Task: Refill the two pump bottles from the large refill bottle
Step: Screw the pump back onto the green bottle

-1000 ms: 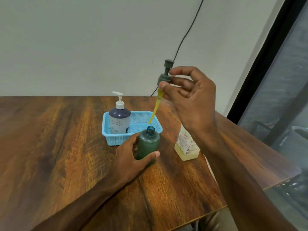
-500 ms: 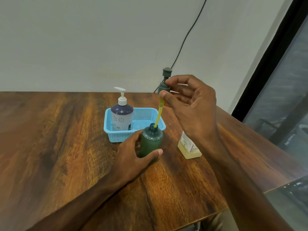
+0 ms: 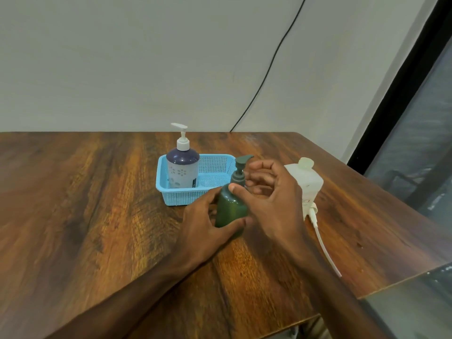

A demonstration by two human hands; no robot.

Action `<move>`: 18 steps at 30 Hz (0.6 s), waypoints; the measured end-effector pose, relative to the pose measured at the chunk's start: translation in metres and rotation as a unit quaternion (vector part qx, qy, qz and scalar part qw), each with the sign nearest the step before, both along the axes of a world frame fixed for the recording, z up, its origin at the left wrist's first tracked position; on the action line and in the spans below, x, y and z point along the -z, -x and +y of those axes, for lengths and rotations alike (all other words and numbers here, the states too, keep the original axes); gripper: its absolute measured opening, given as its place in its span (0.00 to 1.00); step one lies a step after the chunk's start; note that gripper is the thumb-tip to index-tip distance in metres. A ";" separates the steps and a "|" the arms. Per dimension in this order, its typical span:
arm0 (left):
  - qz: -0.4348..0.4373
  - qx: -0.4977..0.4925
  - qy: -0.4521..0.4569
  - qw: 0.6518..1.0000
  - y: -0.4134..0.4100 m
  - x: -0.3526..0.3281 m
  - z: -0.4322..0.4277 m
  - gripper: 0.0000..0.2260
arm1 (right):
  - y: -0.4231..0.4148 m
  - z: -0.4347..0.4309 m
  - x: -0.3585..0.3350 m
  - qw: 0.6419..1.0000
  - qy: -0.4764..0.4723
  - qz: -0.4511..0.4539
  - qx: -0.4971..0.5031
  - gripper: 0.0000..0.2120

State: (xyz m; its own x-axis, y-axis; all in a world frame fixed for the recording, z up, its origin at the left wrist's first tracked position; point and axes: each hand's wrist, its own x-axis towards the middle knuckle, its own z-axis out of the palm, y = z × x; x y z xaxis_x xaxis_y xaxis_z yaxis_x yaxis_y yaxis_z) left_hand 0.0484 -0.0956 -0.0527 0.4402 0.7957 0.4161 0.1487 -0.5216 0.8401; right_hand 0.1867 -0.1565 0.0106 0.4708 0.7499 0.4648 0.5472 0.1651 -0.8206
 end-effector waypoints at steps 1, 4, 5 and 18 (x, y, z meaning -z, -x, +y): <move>0.004 0.005 0.000 1.000 -0.002 0.000 0.001 0.33 | -0.002 0.000 0.002 1.000 0.006 0.007 -0.005 0.26; 0.048 0.036 -0.008 0.998 -0.003 -0.006 0.007 0.32 | -0.011 -0.003 0.013 0.999 0.042 0.017 -0.028 0.29; 0.068 0.052 -0.011 0.996 0.000 -0.009 0.011 0.32 | -0.014 -0.003 0.017 0.997 0.058 0.020 -0.040 0.30; 0.008 -0.007 -0.081 0.997 -0.016 -0.057 0.018 0.17 | -0.027 0.004 0.049 0.987 0.064 0.050 -0.139 0.27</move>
State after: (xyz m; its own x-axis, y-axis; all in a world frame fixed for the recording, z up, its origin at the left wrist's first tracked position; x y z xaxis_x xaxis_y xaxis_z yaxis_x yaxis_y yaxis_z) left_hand 0.0648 -0.0776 0.0042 0.4370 0.7250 0.5324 0.1690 -0.6475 0.7431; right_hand 0.2134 -0.1526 -0.0382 0.2769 0.9061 0.3198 0.4096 0.1897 -0.8923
